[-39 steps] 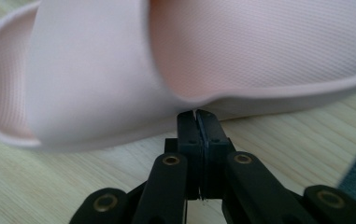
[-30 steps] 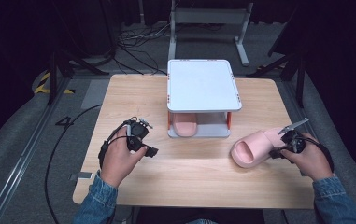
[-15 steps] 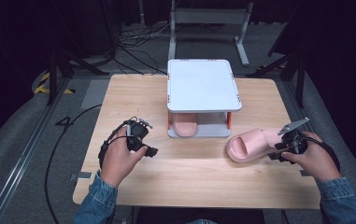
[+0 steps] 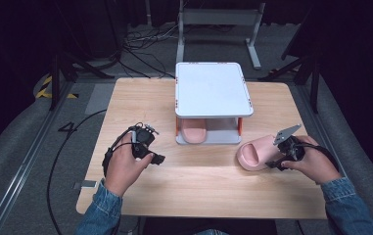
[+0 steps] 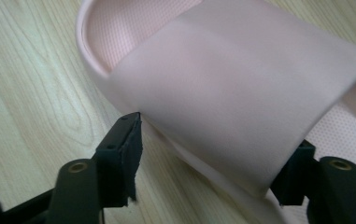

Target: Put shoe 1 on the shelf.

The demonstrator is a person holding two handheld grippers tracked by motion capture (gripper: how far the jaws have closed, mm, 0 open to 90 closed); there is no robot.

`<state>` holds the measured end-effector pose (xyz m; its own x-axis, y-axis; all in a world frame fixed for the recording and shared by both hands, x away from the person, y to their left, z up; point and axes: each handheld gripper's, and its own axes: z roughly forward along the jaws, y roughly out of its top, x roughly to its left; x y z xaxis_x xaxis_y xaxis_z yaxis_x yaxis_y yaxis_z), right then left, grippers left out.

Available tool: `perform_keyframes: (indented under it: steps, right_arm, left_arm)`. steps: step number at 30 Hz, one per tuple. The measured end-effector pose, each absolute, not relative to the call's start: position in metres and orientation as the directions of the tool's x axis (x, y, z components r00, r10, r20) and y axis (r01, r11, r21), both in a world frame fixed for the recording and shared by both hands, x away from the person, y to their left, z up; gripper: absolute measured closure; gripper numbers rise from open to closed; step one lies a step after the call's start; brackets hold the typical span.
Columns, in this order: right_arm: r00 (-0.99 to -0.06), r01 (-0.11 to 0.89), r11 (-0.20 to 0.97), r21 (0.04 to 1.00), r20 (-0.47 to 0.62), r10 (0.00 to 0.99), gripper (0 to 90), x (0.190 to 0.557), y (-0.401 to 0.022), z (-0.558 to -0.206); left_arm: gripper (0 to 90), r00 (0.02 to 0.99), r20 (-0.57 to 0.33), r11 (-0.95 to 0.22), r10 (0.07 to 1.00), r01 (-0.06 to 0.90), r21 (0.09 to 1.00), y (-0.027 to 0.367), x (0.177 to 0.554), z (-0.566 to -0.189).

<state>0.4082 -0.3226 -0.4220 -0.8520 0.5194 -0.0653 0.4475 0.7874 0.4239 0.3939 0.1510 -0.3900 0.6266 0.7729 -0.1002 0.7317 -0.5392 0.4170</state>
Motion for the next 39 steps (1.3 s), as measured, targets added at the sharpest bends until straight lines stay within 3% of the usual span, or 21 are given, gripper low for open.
perform_keyframes:
  steps: [6, 12, 25, 39]
  right_arm:
    - [-0.847, 0.477, 0.769, 0.426, -0.010, 0.531, 69.5, 0.399, -0.319, -0.415]
    - [-0.832, 0.503, 0.741, 0.444, 0.019, 0.554, 81.0, 0.390, -0.305, -0.411]
    - [-0.806, 0.520, 0.688, 0.506, 0.024, 0.592, 82.7, 0.381, -0.278, -0.390]
    - [-0.736, 0.574, 0.625, 0.529, -0.003, 0.677, 81.7, 0.414, -0.207, -0.390]
  left_arm:
    - [23.9, 0.625, -0.102, -0.537, 0.774, 0.734, 0.415, 0.151, 0.393, -0.390]
    - [23.9, 0.628, -0.100, -0.540, 0.772, 0.730, 0.418, 0.151, 0.393, -0.389]
    - [23.9, 0.611, -0.104, -0.521, 0.784, 0.741, 0.424, 0.159, 0.388, -0.388]
    - [24.0, 0.567, -0.107, -0.475, 0.817, 0.766, 0.433, 0.184, 0.376, -0.385]
